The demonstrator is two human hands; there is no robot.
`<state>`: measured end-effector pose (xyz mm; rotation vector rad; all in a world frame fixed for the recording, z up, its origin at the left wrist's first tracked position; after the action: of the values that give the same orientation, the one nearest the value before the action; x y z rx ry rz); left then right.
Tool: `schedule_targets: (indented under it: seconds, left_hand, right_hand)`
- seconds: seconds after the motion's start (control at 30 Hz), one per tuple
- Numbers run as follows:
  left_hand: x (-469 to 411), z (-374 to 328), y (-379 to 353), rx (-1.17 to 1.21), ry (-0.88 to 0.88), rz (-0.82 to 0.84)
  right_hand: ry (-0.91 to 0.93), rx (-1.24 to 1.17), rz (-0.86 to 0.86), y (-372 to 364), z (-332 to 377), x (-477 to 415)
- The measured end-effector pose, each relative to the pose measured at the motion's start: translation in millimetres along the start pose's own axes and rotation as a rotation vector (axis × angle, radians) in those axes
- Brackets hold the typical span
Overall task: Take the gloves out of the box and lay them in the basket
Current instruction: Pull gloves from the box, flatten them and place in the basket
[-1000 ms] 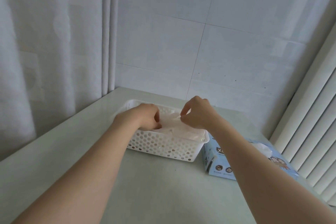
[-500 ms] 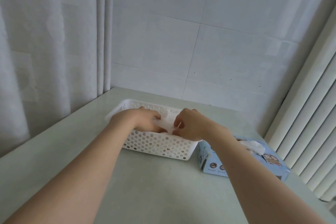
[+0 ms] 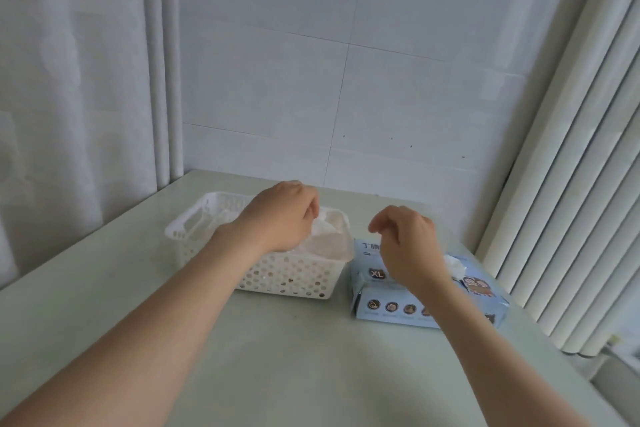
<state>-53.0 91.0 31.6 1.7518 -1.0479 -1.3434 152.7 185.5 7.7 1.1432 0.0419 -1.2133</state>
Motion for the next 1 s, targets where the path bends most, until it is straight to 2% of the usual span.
schedule_targets:
  seconds: [0.2,0.33,0.47,0.67,0.83,0.9,1.0]
  left_hand:
    - [10.8,-67.8,-33.7,-0.062,-0.301,-0.17]
    - [27.1,-95.6,-80.1,-0.25,-0.418,-0.18]
    - [37.2,-99.4,-117.0,-0.313,-0.499,-0.179]
    - [44.9,-104.6,-132.0,-0.293,-0.451,-0.252]
    - [48.7,-104.9,-127.7,-0.177,-0.424,-0.245]
    - [49.5,-104.7,-126.5,-0.14,-0.415,-0.24]
    - [51.2,-104.3,-126.4,-0.116,-0.401,-0.246]
  right_hand:
    - [-0.179,0.122,0.04,40.2,-46.3,26.4]
    - [-0.22,0.115,0.055,33.7,-68.2,33.0]
    - [-0.216,0.177,0.042,24.8,-85.1,31.0]
    - [-0.113,0.252,-0.081,24.3,-81.6,35.5]
    - [0.085,0.435,-0.287,21.6,-79.5,38.2]
    - [0.126,0.387,-0.355,20.2,-78.7,38.4]
    - [0.065,0.185,-0.398,19.9,-73.7,38.4]
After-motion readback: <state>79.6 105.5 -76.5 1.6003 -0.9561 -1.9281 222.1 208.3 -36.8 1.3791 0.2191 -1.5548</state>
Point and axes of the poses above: each hand's wrist, its own x-axis away from the middle knuckle, its own y-axis out of the back of the hand, z = x × y, the point moved 2 cm from there along -x, towards the middle knuckle, and after that the axes turned 1 degree about -x, right-handed, at the moved point
